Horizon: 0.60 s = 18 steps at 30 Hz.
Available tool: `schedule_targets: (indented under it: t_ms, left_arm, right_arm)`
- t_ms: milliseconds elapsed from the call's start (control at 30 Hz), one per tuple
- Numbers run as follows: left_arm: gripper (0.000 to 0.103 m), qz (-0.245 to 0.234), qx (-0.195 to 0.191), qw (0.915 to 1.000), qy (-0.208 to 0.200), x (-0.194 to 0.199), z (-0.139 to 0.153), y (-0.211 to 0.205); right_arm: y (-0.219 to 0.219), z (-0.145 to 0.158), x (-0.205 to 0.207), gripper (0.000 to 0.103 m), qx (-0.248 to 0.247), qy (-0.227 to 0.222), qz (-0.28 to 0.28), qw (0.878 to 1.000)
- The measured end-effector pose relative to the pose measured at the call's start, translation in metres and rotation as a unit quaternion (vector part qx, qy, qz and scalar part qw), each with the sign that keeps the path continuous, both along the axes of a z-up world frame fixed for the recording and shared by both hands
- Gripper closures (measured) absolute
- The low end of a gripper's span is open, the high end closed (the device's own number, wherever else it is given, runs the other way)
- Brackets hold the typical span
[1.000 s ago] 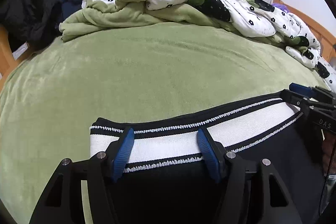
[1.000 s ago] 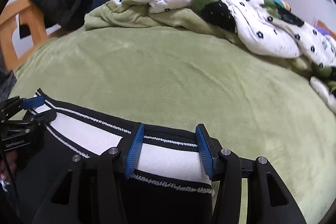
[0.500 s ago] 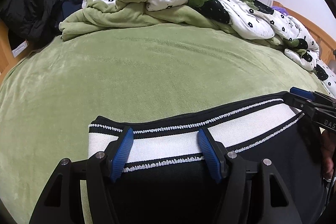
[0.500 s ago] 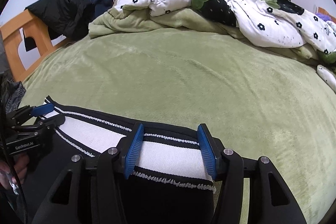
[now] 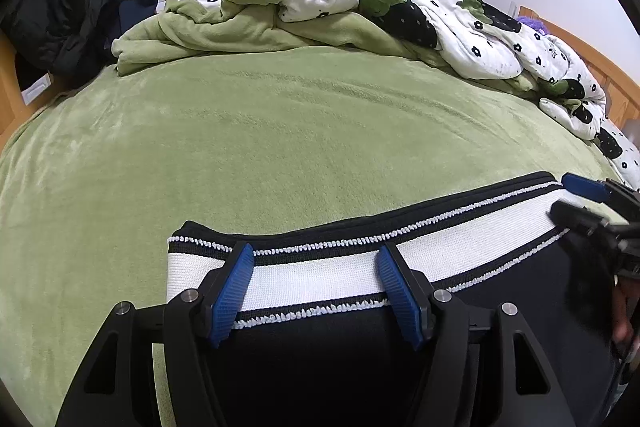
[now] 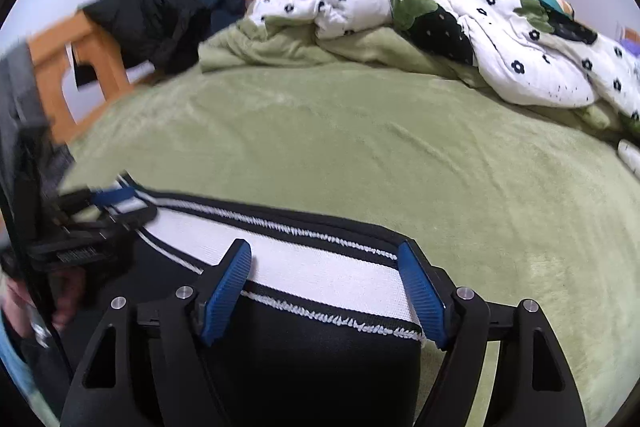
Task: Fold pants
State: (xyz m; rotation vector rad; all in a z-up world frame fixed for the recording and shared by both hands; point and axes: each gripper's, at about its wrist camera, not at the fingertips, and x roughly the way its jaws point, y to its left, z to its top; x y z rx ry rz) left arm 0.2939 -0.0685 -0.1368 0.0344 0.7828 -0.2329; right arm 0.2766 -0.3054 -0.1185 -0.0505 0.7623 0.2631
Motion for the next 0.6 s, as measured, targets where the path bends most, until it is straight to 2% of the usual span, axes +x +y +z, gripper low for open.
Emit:
schedule_targets:
  t_ms: [67, 233, 467, 600]
  left_arm:
    - [0.04, 0.0, 0.003, 1.0, 0.0, -0.001, 0.0, -0.002]
    - [0.039, -0.001, 0.002, 1.0, 0.002, -0.001, -0.001, -0.003]
    - [0.039, -0.003, -0.002, 1.0, 0.005, -0.001, 0.001, -0.001]
    - [0.039, -0.033, 0.014, 0.9989, 0.03, -0.007, 0.009, 0.002]
  right_arm:
    - [0.003, 0.0, 0.0, 0.025, -0.013, -0.001, 0.0, 1.0]
    - [-0.002, -0.004, 0.003, 0.025, 0.006, 0.011, -0.002, 1.0]
    - [-0.004, -0.005, 0.003, 0.025, 0.005, 0.011, -0.009, 1.0]
    - [-0.018, -0.005, 0.003, 0.025, 0.024, 0.041, -0.019, 0.999]
